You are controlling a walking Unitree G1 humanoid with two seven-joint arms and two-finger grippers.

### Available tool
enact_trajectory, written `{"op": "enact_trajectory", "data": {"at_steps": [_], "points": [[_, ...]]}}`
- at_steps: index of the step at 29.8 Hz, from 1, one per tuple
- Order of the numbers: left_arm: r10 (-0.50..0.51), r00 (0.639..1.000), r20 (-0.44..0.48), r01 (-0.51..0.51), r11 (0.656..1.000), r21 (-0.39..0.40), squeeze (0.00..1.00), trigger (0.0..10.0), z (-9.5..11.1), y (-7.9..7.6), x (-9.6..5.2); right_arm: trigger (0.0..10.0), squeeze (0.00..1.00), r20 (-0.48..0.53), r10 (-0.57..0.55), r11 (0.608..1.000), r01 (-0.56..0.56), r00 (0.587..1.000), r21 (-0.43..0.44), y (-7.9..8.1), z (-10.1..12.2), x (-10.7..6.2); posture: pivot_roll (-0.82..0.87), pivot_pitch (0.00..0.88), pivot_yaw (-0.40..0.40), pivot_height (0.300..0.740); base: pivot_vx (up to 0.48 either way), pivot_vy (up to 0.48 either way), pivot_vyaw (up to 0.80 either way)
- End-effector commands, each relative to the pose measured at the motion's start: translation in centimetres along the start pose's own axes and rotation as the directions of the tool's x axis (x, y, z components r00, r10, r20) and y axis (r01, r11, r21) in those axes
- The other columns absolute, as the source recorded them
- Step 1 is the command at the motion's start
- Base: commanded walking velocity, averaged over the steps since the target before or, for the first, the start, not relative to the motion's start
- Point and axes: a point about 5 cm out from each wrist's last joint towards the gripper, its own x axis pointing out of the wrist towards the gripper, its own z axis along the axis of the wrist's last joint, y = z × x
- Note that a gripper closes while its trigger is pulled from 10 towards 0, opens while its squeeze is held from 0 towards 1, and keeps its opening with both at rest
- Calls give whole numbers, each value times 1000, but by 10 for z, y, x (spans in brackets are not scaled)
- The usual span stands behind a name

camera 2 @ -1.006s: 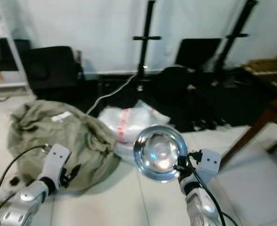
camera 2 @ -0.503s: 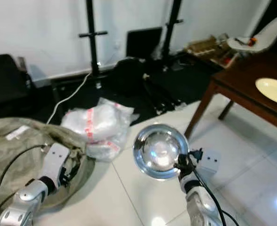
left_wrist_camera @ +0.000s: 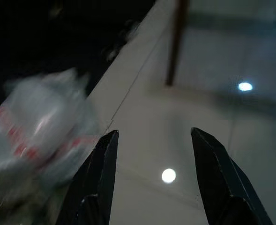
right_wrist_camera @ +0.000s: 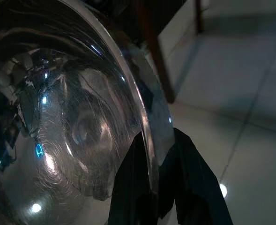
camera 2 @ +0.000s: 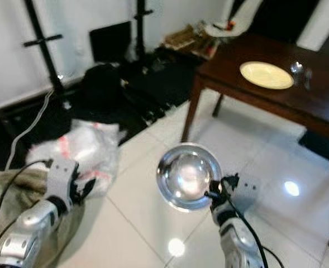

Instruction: Setting the table

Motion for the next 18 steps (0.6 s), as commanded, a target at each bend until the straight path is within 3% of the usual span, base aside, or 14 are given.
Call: {"op": "enact_trajectory", "data": {"at_steps": [1, 18], "points": [[-3, 1000, 12, 4, 1000, -8, 0, 10000, 4, 1, -1, 10000, 0, 38, 0, 1000, -1, 999, 18, 1, 9, 1, -90, 39, 76, 740, 0, 0, -788], [-1, 994, 112, 4, 999, -33, 0, 10000, 35, 2, 2, 10000, 0, 94, 14, 999, -17, 995, 30, 6, 29, 6, -89, 37, 75, 740, 0, 0, -785]]}}
